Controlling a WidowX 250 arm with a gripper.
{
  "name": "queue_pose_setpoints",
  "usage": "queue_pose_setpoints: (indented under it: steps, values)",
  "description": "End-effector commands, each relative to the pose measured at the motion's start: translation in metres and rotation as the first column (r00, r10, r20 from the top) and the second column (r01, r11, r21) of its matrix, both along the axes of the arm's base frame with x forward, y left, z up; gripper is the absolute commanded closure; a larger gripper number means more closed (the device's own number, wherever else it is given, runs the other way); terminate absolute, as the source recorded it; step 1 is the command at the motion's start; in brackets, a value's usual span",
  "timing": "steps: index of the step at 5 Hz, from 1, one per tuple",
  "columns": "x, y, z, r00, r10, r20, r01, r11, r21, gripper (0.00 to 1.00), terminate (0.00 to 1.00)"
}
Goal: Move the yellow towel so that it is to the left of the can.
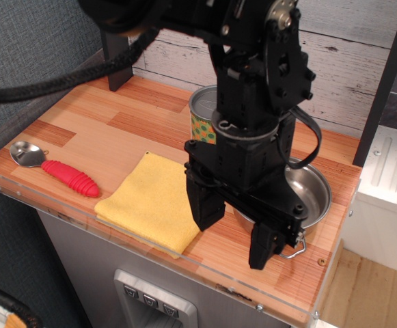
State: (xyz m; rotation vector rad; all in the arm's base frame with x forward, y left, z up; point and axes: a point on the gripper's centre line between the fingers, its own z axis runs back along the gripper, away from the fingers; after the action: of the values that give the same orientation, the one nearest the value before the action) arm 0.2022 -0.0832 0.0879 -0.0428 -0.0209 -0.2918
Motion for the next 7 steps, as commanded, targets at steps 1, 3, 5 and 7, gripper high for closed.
queue_pose_setpoints:
  steps: [1, 3, 5, 7]
  values:
    - [0.000, 0.000, 0.000, 1.000, 0.000, 0.000, 0.000, 1.000, 0.000, 0.00, 0.00]
    - [0.012, 0.041, -0.002, 0.995, 0.099, -0.027, -0.098, 0.995, 0.032, 0.00, 0.00]
    - [0.032, 0.097, -0.010, 0.971, 0.233, -0.052, -0.228, 0.970, 0.084, 0.00, 0.00]
    - [0.050, 0.132, -0.028, 0.951, 0.307, -0.026, -0.304, 0.950, 0.075, 1.00, 0.00]
